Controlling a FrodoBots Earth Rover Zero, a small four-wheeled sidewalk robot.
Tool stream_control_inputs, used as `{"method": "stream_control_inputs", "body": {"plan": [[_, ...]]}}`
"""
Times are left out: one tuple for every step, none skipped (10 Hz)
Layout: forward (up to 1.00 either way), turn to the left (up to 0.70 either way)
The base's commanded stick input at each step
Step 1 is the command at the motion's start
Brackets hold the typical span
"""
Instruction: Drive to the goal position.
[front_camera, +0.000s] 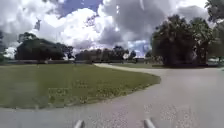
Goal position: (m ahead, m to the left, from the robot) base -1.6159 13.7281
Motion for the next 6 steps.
{"method": "stream_control_inputs", "body": {"plan": [[0.0, 0.7], [0.0, 0.7], [0.0, 0.7], [0.0, 0.7], [0.0, 0.7], [0.0, 0.7]]}}
